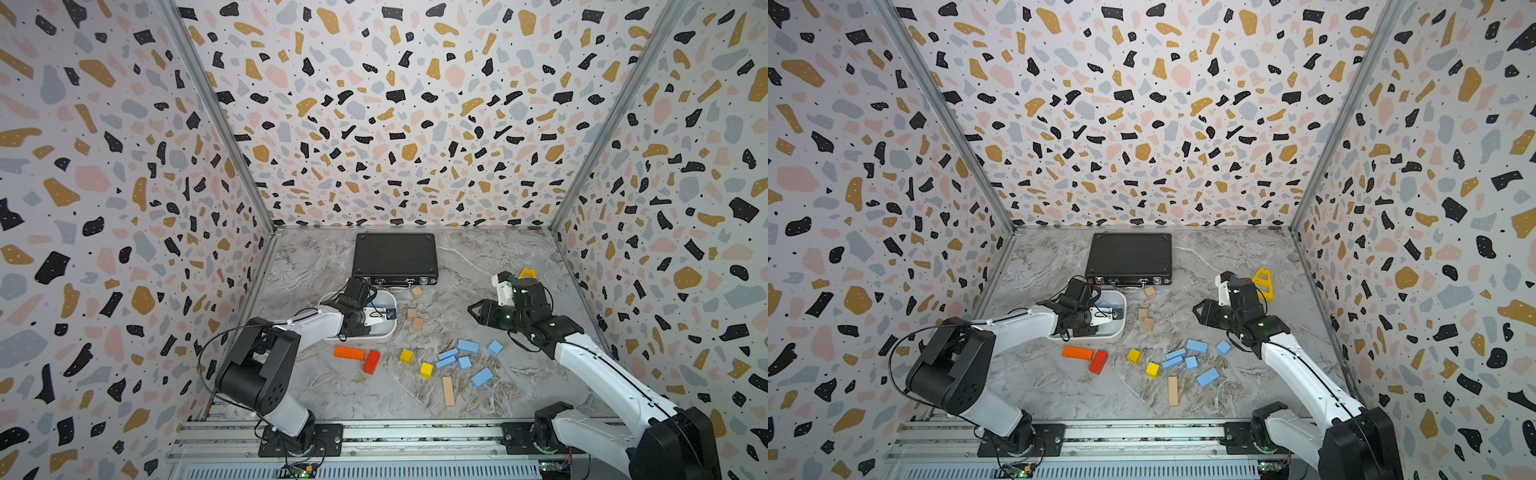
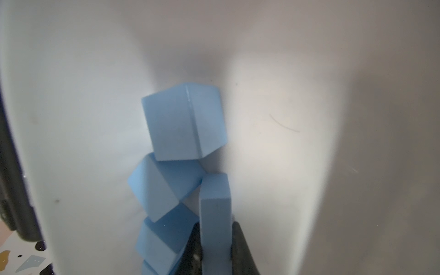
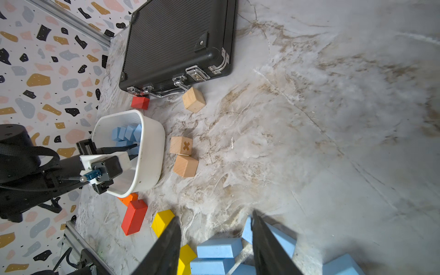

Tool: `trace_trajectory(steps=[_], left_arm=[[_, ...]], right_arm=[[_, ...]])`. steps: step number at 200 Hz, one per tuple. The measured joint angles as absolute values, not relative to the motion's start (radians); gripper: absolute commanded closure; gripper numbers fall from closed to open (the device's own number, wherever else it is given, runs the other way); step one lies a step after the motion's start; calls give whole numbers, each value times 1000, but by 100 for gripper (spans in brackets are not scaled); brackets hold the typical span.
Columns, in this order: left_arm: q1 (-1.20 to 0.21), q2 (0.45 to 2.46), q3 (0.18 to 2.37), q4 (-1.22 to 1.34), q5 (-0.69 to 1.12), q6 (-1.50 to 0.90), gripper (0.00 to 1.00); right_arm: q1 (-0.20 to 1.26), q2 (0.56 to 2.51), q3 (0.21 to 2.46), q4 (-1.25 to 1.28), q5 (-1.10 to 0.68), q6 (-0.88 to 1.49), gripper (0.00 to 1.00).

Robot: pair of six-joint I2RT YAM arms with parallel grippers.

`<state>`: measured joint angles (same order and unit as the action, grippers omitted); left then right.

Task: Pick out the blue building blocks
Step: Place the building block in the storage box.

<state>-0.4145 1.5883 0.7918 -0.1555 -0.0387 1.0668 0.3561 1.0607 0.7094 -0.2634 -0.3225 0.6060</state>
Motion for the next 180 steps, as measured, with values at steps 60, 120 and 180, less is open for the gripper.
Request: trace_trajectory(steps=[60, 120, 180], left_arm=[[-414, 1542, 795, -262, 3, 1070, 73], [-414, 1502, 841, -382, 39, 1070, 69], [-414, 1504, 958, -480, 66, 994, 59]], right_arm=[[356, 1039, 702, -279, -302, 606, 49], [356, 1070, 702, -276, -304, 606, 50], [358, 1083, 707, -290, -315, 587, 49]])
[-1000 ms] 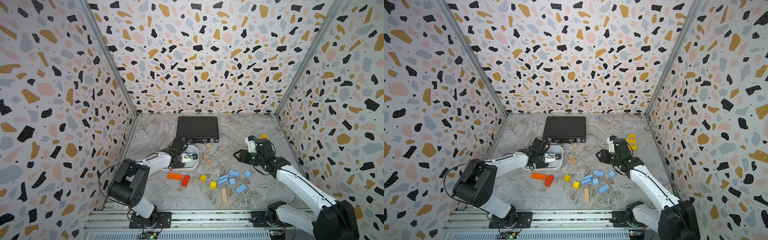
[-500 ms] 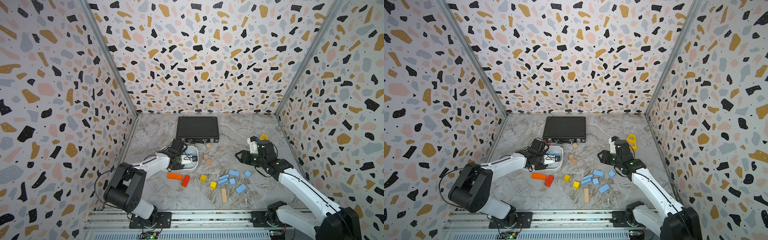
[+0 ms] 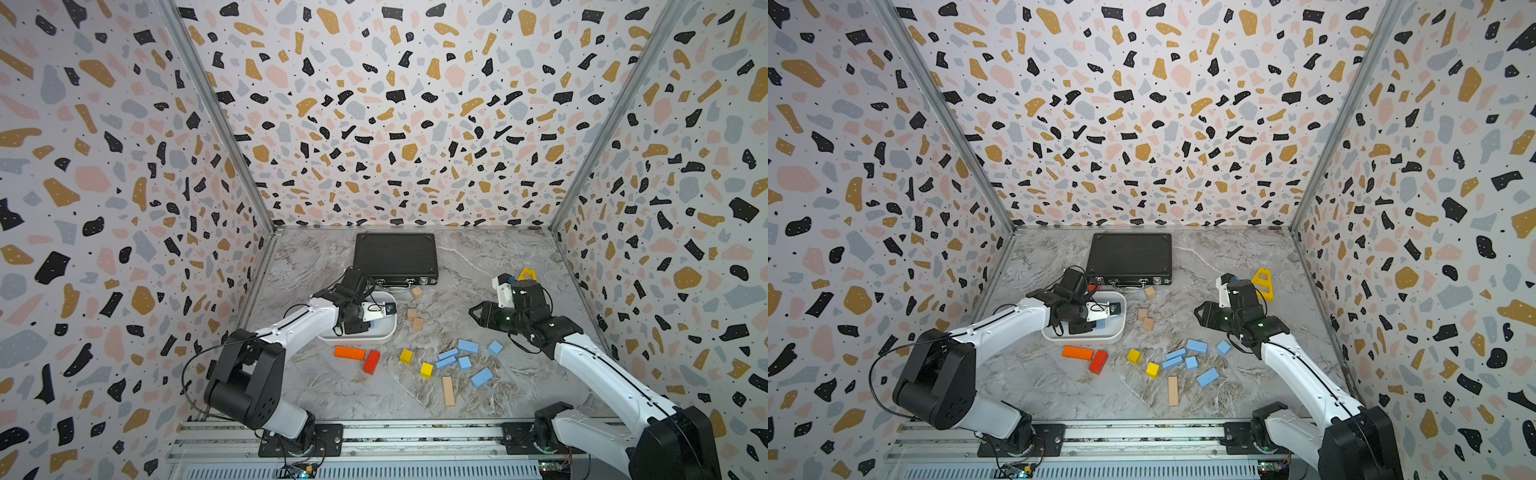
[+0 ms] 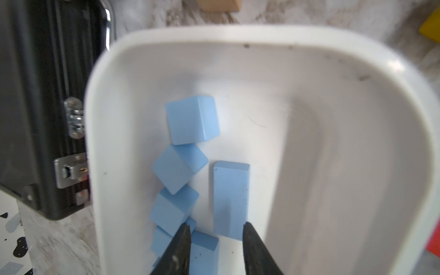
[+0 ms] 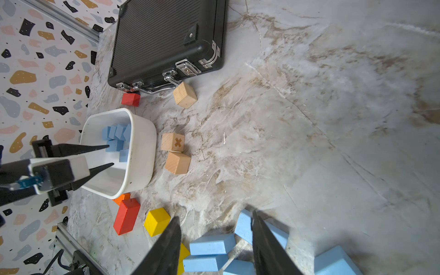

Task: Pick out the blue building blocks
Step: Place the building block in the storage box, then pick up the building block from the center of the board.

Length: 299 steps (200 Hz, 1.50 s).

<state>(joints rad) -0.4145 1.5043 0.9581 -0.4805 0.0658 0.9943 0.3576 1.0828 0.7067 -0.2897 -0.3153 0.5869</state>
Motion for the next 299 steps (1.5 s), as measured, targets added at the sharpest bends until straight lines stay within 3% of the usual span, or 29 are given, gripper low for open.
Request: trace_trajectory(steps=[73, 156, 299], left_arm=[[-414, 1481, 1148, -653, 207, 683, 54], [-286, 1369, 1020, -658, 389, 353, 53], [-191, 1339, 973, -580, 460, 238, 52]], right_arm=[[358, 1229, 883, -605, -267, 453, 46], [355, 1378, 953, -935, -109, 375, 39], [269, 1656, 1070, -976, -123, 316, 34]])
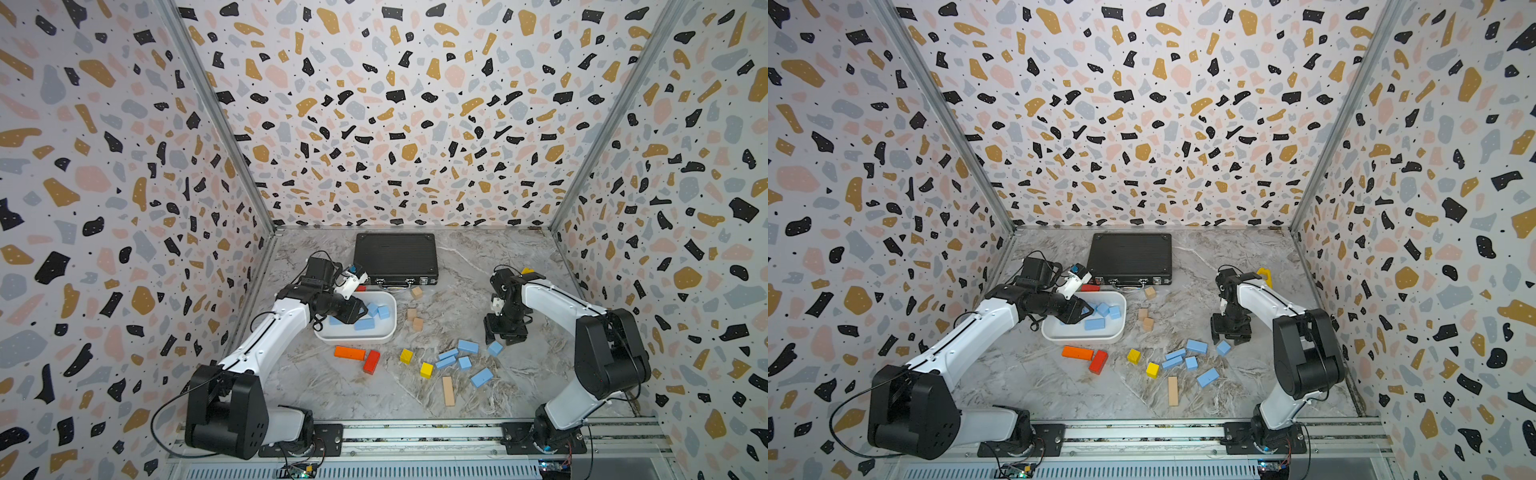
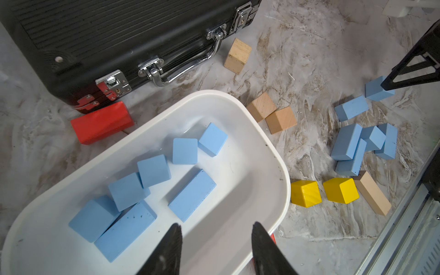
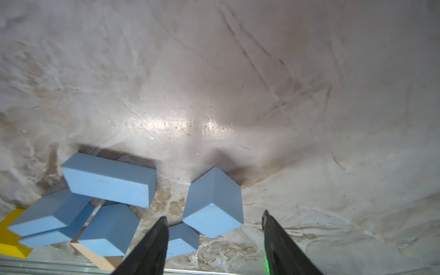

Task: Pick out the blue building blocks
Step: Pick up the building block from the center of the board.

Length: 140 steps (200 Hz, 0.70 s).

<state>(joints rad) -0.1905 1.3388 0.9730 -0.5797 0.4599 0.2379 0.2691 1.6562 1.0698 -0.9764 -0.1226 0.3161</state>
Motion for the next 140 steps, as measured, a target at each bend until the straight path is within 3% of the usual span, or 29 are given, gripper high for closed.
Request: trace_trajectory(steps=[44, 109, 140], left_arm=[[-190, 1339, 973, -571, 461, 238, 52], [-184, 1339, 971, -558, 463, 233, 52], [-184, 1339, 970, -556, 463, 232, 52]], right_arm=[[269, 1688, 1070, -970, -143, 313, 40], [271, 1729, 1068, -973, -164, 313, 40], [271, 1740, 1060, -975, -165, 313, 57]])
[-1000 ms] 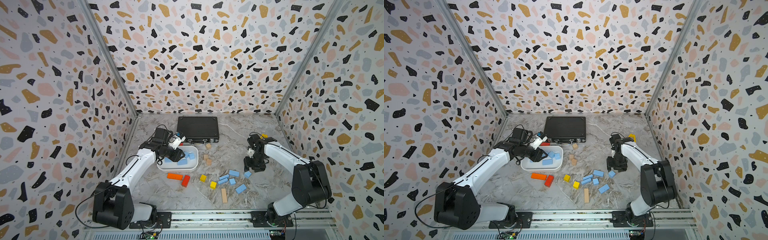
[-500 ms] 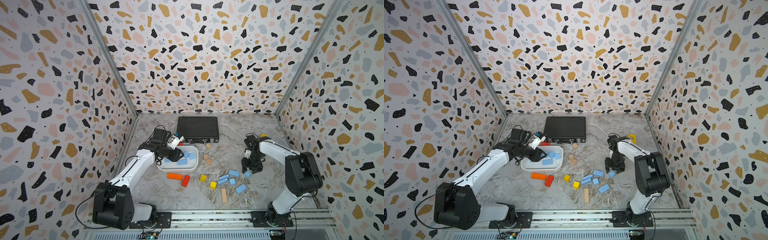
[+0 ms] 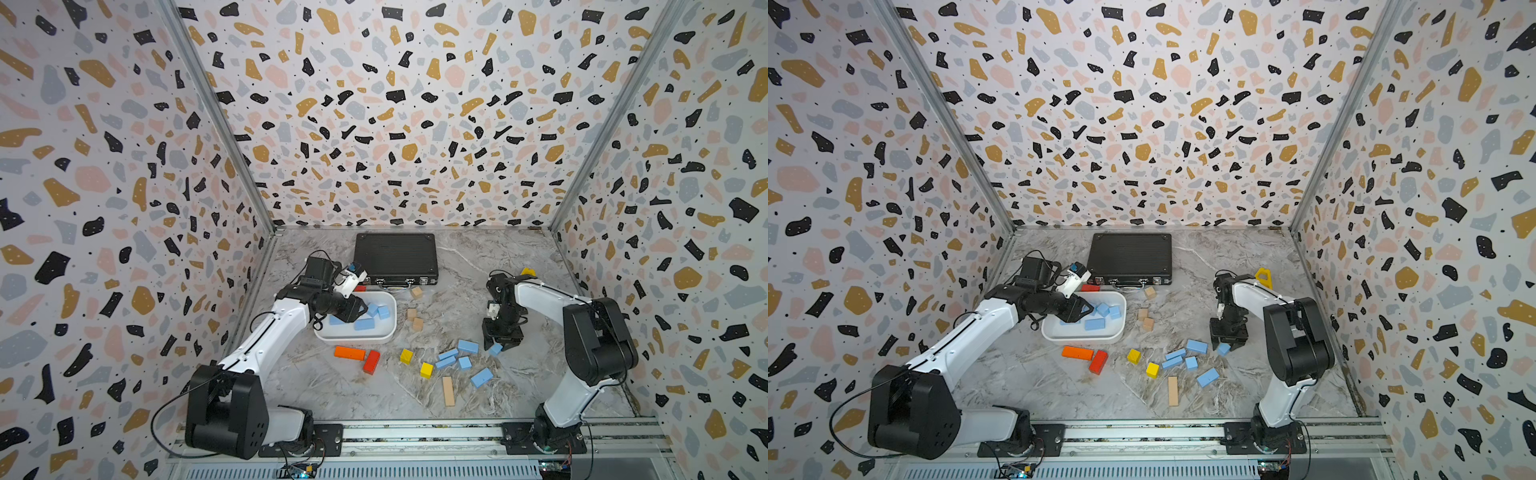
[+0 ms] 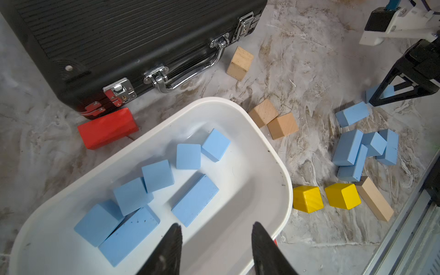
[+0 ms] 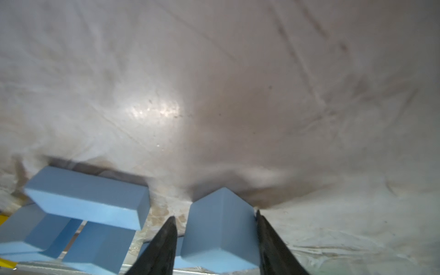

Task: Pick out the blue building blocks
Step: Pick up the building block from the center of the board, then place the building block in the storage box.

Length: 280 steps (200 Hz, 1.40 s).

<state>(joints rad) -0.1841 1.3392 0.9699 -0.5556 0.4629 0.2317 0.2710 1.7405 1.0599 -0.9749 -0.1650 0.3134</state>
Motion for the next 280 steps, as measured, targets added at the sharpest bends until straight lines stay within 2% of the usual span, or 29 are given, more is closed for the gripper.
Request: trace_trajectory(steps=[26, 83, 139, 232, 256, 280], left_arm=[[-183, 1339, 968, -555, 463, 231, 52], [-173, 1339, 967, -552, 463, 222, 51], [-81, 1333, 949, -527, 458, 184, 50], [117, 1299, 912, -473, 384, 72, 45], [147, 1291, 909, -469, 383, 54, 45], [156, 1283, 909, -467, 384, 44, 45]], right_arm=[[275, 1741, 1059, -981, -164, 316, 65], [318, 1725, 1121, -1050, -146, 325, 67], [483, 1736, 1494, -1165, -98, 342, 68], [860, 2267, 2364, -1328, -64, 289, 69], [917, 2371, 2495, -1339, -84, 255, 69], [943, 2431, 2534, -1348, -101, 234, 69]])
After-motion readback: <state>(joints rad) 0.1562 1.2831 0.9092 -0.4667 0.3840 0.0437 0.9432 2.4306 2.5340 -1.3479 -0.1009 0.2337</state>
